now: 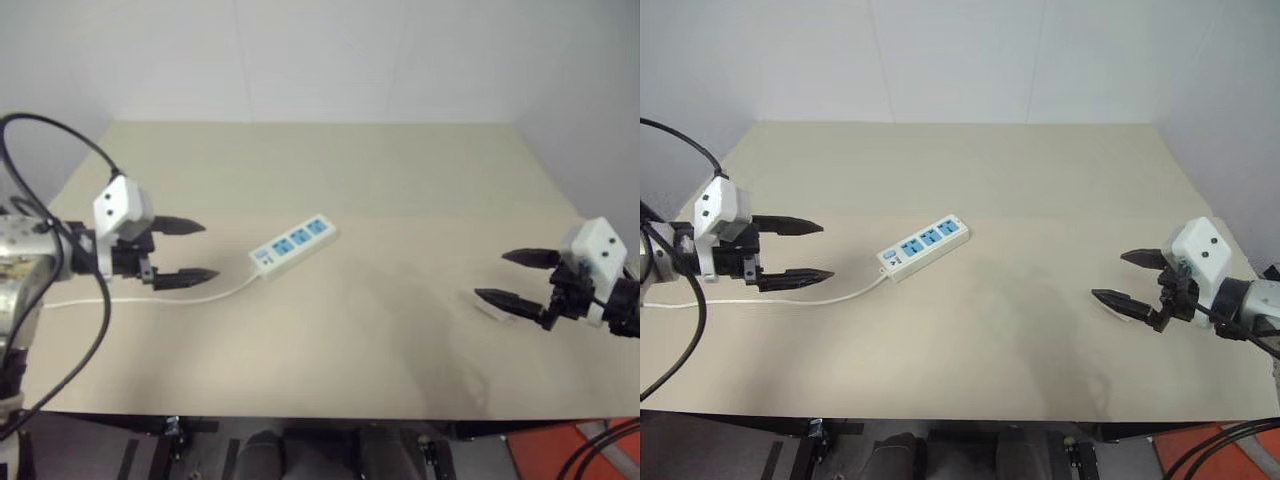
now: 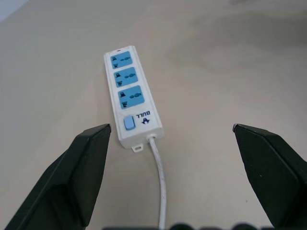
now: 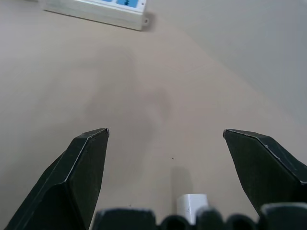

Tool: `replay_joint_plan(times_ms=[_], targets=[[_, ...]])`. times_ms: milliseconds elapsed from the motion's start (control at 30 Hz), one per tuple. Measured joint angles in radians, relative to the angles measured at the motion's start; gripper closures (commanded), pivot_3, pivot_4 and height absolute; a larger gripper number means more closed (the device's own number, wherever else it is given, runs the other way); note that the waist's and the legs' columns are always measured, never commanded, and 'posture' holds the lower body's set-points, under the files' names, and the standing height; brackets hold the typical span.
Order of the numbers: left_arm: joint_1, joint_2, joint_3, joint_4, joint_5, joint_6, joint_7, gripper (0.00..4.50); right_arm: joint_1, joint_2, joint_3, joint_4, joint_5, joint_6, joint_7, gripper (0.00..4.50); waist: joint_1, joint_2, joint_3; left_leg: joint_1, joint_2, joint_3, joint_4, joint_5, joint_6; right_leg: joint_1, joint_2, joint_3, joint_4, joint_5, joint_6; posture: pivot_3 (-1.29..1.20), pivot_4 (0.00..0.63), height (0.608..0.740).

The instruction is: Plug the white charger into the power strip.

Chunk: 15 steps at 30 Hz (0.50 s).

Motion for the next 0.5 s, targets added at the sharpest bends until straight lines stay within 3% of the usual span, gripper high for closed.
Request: replay_joint_plan(times_ms=[333,500], targets=[[-0.009,-0.043,-0.028,0.055,0.034,0.002,0.055,0.05,0.008,-0.017,-0.012,0.000,0.048,0.015,0.031,0.00,0.000,-0.002,0.001,0.007,0.000,0.000,0.000,0.000,0.000,0.008,0.000,0.000,-0.002,0.000,0.000,0.00,0.150,0.740],[-0.088,-0.192,-0.097,0.197,0.120,-0.060,0.163,0.05,-0.035,0.002,-0.014,-0.002,0.075,0.037,-0.013,0.00,0.006,-0.002,0.001,0.009,0.000,0.000,0.000,0.000,0.000,0.011,0.000,0.000,-0.002,0.000,0.000,0.00,0.150,0.740]])
